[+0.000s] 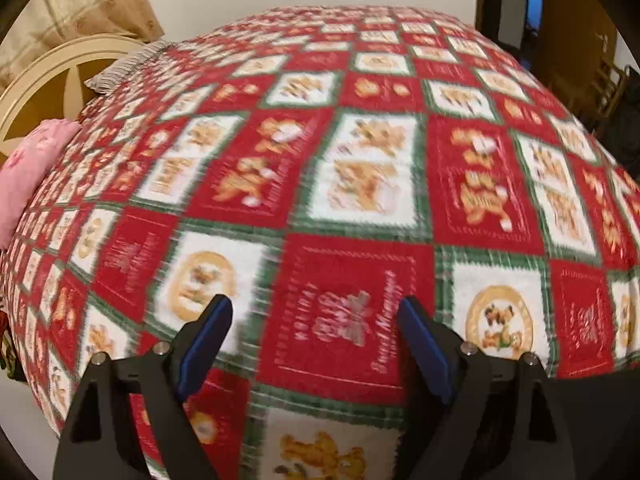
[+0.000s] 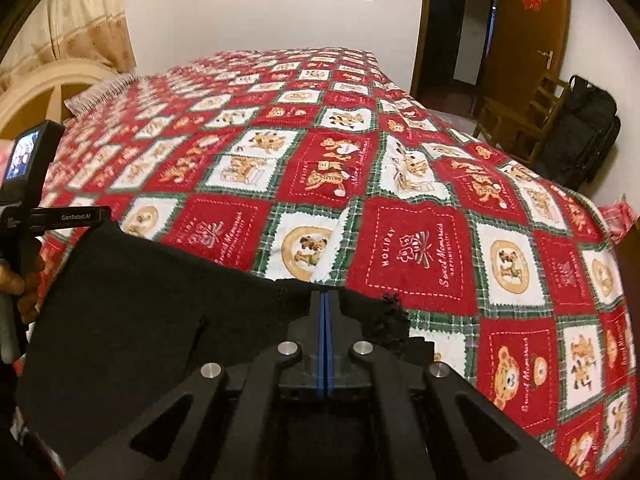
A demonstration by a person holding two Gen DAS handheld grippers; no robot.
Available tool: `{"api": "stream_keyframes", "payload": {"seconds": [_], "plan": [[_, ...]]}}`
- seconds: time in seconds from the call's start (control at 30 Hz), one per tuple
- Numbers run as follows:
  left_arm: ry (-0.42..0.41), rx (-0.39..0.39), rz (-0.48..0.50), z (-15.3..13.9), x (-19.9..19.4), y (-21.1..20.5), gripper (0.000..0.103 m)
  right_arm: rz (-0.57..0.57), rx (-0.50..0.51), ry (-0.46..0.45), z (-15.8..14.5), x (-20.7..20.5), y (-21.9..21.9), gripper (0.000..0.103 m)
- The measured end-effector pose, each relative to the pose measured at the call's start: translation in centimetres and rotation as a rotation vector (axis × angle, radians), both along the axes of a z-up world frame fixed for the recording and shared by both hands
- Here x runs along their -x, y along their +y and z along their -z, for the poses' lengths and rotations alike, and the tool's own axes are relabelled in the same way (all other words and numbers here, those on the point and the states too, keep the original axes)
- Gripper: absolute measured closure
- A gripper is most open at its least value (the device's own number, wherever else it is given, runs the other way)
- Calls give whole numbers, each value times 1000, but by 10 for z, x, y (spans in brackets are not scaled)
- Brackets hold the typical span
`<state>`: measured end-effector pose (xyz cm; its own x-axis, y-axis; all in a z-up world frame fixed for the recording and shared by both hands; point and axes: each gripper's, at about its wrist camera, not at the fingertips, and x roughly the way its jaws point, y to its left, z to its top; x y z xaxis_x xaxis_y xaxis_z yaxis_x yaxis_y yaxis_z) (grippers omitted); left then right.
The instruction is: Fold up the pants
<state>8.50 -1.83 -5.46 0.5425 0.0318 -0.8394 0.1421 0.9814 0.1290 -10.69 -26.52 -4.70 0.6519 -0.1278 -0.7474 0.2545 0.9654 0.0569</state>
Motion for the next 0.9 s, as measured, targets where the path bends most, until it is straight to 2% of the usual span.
{"api": "stream_keyframes", "payload": {"seconds": [0.07, 0.23, 0.4, 0.5, 0.57, 0.67, 0.7, 0.73, 0.77, 0.83, 0.9], "plan": [[-55, 4, -9, -16, 6, 12, 15, 17, -70, -112, -16, 27, -2, 101], [-128, 22, 55, -43, 42, 24, 15, -44, 29, -177, -44, 86, 30, 100], [-154, 37, 190, -41, 98, 5, 15, -156, 17, -130, -39, 124, 60, 100], [-128, 45, 245, -30, 116, -8, 15, -137, 31, -56, -17, 125, 61, 100], [-95, 18, 274, -19, 122, -16, 15, -121, 43, -56, -12, 130, 58, 100], [-79, -4, 281, -8, 130, -20, 15, -97, 3, -47, -6, 141, 50, 100], [-72, 1, 283, -5, 131, -19, 15, -74, 9, 15, 4, 143, 48, 100], [-73, 3, 283, -3, 134, -19, 15, -65, 7, 24, 11, 146, 46, 101], [-79, 2, 283, -2, 138, -19, 15, -45, -21, -20, 12, 154, 43, 101], [-86, -7, 289, -2, 141, -20, 15, -14, -58, -30, 7, 154, 39, 101], [-89, -5, 297, -7, 143, -19, 15, -26, -37, -76, -7, 154, 41, 100]]}}
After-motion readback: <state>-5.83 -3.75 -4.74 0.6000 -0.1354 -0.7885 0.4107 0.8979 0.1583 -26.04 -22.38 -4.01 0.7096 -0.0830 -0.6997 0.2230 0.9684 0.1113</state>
